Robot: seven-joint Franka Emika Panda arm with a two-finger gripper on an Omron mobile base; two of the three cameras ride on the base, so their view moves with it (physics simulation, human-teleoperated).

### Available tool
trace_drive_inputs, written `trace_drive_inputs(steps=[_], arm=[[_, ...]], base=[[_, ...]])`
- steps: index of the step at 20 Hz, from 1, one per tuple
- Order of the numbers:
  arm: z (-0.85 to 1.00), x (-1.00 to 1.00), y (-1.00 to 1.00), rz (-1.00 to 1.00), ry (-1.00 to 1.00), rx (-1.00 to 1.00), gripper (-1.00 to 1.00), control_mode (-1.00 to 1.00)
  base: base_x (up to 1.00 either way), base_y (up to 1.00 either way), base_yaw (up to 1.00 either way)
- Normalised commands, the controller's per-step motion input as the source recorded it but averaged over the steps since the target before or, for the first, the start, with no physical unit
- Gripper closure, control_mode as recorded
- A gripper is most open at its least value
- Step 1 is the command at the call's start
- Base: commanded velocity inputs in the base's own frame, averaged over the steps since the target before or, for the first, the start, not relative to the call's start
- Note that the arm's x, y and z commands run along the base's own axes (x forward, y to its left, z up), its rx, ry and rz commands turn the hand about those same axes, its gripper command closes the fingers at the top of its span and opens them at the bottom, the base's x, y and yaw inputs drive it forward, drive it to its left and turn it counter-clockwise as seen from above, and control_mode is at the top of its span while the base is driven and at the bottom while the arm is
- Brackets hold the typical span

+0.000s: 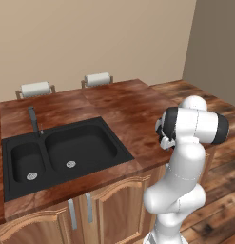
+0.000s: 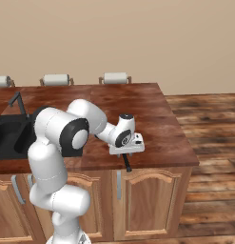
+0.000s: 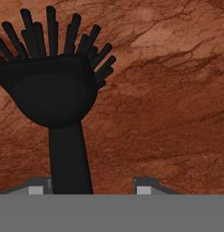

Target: Grab the spray bottle from the cabinet, then place it next to the cutting board for sanitizing. Then grab the dish brush from the countertop next to the sink and place it next to the cutting board.

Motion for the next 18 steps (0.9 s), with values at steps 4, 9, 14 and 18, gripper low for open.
trace_drive_inputs(steps=[4, 9, 14, 18], arm=[[-0.22, 0.0, 0.0, 0.0, 0.0, 0.0, 1.0, -1.0], [-0.11, -0.01, 0.19, 0.0, 0.0, 0.0, 1.0, -1.0], [0.07, -0.21, 0.2, 0.0, -0.07, 0.0, 1.0, -1.0], [0.23, -0.19, 0.03, 0.0, -0.17, 0.0, 1.0, -1.0]], base=[[0.0, 0.0, 0.0], [0.0, 0.0, 0.0], [0.0, 0.0, 0.0], [0.0, 0.0, 0.0]])
